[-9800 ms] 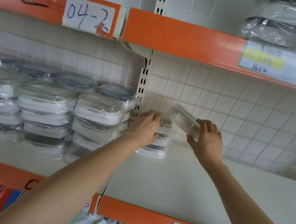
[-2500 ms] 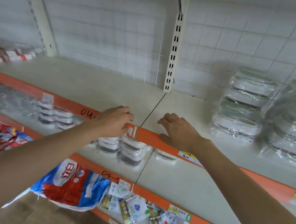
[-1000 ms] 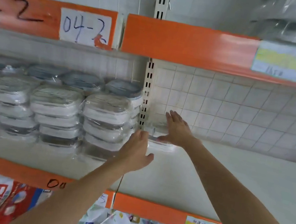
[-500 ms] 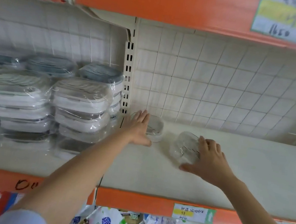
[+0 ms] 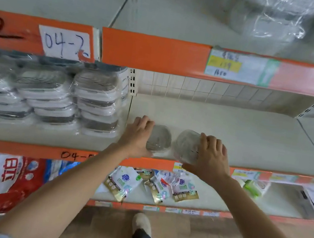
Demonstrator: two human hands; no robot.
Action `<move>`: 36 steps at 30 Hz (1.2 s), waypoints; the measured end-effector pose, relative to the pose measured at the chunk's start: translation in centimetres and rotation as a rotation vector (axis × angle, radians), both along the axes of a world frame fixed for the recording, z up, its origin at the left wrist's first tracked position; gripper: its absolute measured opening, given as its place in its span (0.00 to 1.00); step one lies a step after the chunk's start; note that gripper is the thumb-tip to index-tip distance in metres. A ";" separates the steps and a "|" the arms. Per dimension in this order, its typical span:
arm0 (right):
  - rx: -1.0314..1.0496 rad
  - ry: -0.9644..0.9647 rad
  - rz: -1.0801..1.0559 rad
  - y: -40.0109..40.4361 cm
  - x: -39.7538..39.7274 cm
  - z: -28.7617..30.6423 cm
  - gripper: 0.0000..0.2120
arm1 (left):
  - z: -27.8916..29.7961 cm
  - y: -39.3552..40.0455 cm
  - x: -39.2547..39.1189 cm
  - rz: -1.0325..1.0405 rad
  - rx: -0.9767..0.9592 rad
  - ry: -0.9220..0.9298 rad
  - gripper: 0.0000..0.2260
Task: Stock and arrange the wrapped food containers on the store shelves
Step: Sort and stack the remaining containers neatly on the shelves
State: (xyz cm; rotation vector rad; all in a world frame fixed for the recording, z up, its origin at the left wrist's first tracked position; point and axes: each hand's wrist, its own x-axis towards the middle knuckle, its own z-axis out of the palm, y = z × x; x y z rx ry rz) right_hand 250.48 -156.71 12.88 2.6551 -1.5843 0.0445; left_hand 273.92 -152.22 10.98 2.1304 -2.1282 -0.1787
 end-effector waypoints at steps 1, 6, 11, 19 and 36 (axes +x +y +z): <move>0.019 0.000 0.003 1.3 -0.3 1.0 0.52 | 1.1 1.5 -0.4 -0.006 -0.016 0.024 0.40; 0.084 -0.055 0.001 8.9 -2.0 7.0 0.53 | 7.5 9.7 -1.3 -0.048 -0.050 0.038 0.41; 0.024 -0.178 -0.011 14.2 -3.8 14.1 0.53 | 15.2 15.0 -1.9 -0.082 -0.151 0.053 0.43; -0.095 -0.349 0.002 15.8 -3.3 22.8 0.53 | 25.0 17.6 -1.9 -0.028 -0.473 0.034 0.42; 0.125 -0.041 0.149 0.6 7.3 31.7 0.51 | 31.5 5.9 7.5 0.352 -0.116 0.100 0.43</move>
